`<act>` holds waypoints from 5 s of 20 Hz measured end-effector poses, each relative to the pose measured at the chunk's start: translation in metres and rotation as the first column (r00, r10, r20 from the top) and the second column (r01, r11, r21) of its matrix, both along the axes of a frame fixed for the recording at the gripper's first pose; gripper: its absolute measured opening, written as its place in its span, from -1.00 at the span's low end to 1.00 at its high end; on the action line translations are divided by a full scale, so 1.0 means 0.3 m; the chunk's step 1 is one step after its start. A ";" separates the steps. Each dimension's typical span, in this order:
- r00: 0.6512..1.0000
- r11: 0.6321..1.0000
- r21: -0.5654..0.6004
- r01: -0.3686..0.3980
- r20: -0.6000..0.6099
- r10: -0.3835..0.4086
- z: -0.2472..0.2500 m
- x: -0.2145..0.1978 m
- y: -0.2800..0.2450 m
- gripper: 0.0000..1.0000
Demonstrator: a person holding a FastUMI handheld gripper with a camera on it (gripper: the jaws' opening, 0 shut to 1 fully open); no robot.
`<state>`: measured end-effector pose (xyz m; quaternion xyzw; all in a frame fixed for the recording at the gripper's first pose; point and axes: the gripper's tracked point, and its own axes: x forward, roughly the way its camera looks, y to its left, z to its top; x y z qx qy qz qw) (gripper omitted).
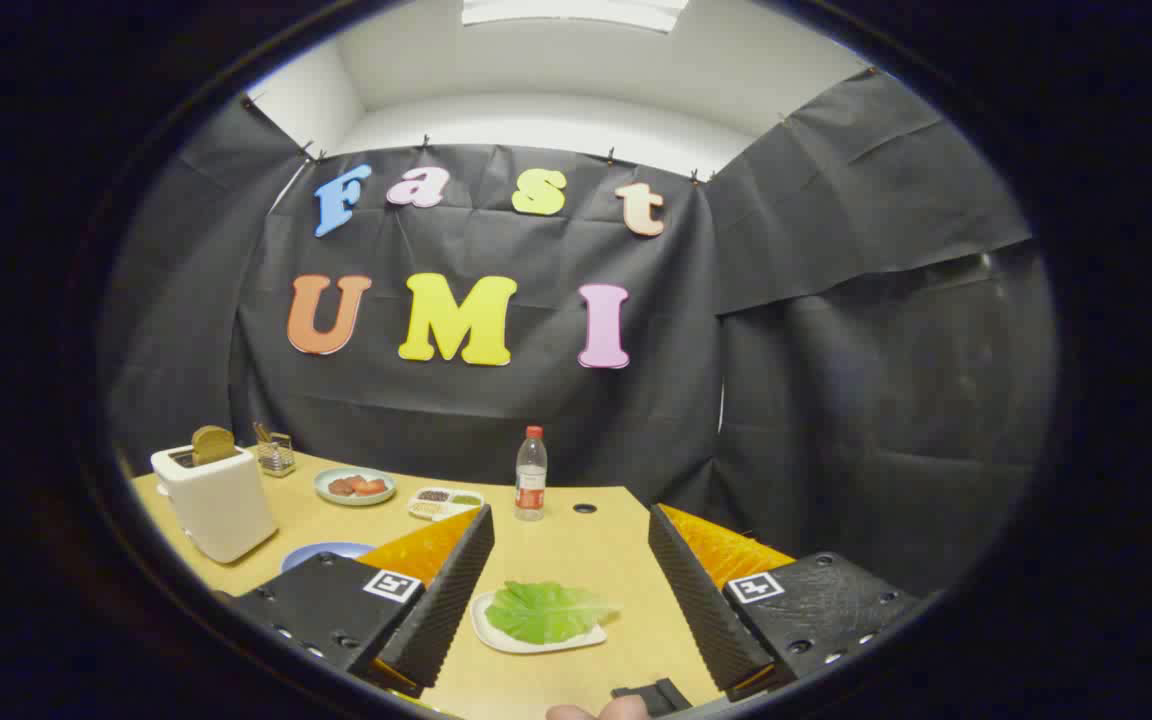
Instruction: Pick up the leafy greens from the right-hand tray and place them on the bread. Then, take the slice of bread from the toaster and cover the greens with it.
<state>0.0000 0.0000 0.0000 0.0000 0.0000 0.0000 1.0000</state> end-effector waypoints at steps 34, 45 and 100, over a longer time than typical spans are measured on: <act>0.974 0.985 0.172 -0.019 -0.221 0.058 -0.257 0.155 -0.038 0.90; 0.881 0.875 0.476 0.082 -0.445 0.159 -0.563 0.327 -0.052 0.92; 0.879 0.754 0.601 -0.265 -0.171 0.445 -0.135 0.263 0.878 -1.00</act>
